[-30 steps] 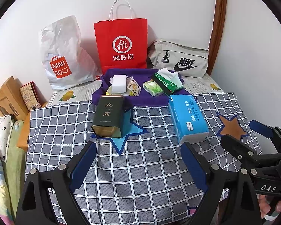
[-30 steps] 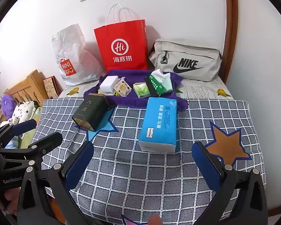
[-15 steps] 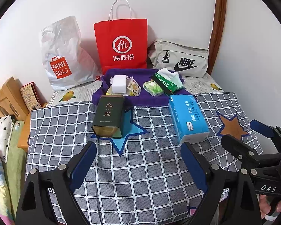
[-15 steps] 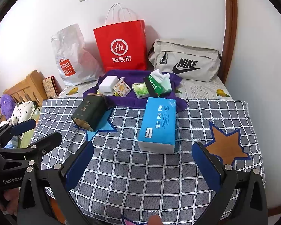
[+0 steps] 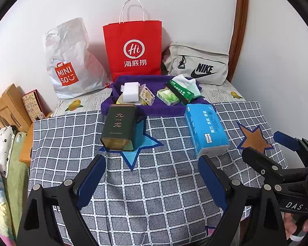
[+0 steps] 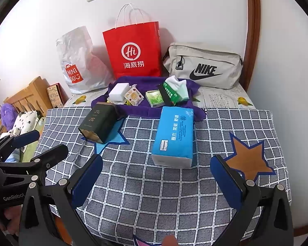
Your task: Organize soft objects
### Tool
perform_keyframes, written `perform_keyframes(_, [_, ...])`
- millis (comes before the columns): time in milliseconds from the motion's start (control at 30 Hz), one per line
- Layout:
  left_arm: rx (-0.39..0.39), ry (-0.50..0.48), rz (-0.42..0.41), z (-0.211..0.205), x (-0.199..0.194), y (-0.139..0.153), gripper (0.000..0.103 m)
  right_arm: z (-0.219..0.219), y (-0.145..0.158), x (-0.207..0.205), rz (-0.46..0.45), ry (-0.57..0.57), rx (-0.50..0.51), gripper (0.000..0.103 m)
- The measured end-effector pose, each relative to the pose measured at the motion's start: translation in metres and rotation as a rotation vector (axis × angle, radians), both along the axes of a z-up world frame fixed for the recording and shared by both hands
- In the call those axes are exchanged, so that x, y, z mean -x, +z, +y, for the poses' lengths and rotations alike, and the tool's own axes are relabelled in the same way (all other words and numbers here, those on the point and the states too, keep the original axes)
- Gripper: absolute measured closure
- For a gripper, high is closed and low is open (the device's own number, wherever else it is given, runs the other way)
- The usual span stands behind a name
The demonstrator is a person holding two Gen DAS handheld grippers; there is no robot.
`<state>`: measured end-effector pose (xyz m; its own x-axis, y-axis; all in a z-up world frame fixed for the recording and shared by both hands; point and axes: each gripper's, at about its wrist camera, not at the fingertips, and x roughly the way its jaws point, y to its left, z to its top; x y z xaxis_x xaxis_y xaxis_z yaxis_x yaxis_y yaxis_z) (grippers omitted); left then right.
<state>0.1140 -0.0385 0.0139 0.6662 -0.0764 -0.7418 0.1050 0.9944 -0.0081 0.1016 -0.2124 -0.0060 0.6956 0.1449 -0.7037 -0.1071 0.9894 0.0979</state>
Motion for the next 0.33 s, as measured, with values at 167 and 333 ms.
perform_keyframes(167, [-0.005, -0.003, 0.0, 0.0004, -0.0026, 0.0004, 0.012, 0.0011, -0.0009, -0.0016, 0.001, 0.001, 0.007, 0.0])
perform_keyframes(333, [-0.011, -0.005, -0.003, -0.0011, -0.008, -0.0015, 0.012, 0.0012, -0.0028, -0.0047, 0.004, -0.001, 0.006, 0.0])
